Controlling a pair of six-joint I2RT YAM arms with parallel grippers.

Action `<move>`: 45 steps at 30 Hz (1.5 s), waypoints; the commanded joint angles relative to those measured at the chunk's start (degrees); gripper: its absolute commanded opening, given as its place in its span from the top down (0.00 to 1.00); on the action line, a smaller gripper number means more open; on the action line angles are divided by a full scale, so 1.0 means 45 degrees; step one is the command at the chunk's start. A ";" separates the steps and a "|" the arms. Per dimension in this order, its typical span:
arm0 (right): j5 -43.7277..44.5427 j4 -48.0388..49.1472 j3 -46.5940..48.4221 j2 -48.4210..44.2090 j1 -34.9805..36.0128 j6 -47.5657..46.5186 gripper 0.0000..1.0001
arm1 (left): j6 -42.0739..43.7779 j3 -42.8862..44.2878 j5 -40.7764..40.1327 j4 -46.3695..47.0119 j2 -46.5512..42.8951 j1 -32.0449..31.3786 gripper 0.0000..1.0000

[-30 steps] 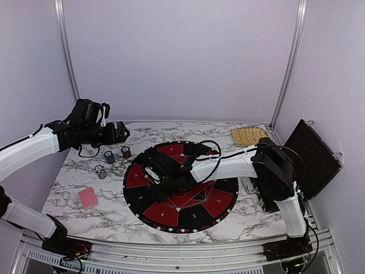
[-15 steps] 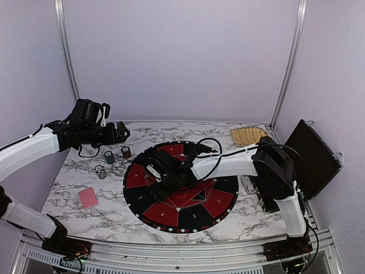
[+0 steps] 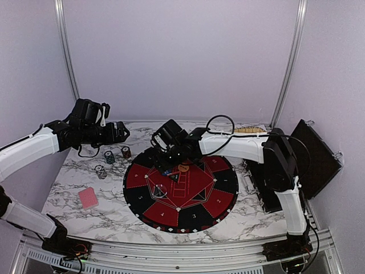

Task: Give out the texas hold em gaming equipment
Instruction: Move the small blind button to position 7.

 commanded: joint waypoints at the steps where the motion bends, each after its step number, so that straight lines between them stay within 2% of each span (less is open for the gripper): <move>1: 0.0388 -0.0844 0.1330 0.0739 -0.0358 -0.0350 0.30 | 0.0079 0.0400 0.0146 -0.0213 -0.0244 0.0095 0.01; 7: 0.0229 -0.1216 0.2136 0.1688 -0.0400 -0.0763 0.32 | -0.0015 0.0493 0.0184 -0.0233 -0.0174 0.0117 0.01; 23: 0.0175 -0.1230 0.2572 0.2942 -0.0563 -0.1126 0.34 | 0.0011 0.0649 0.0149 -0.0440 -0.0180 0.0195 0.01; 45: -0.0385 -0.0351 0.0243 0.1991 -0.0871 -0.0007 0.42 | -0.0010 0.0636 0.0127 -0.0491 -0.0052 0.0246 0.01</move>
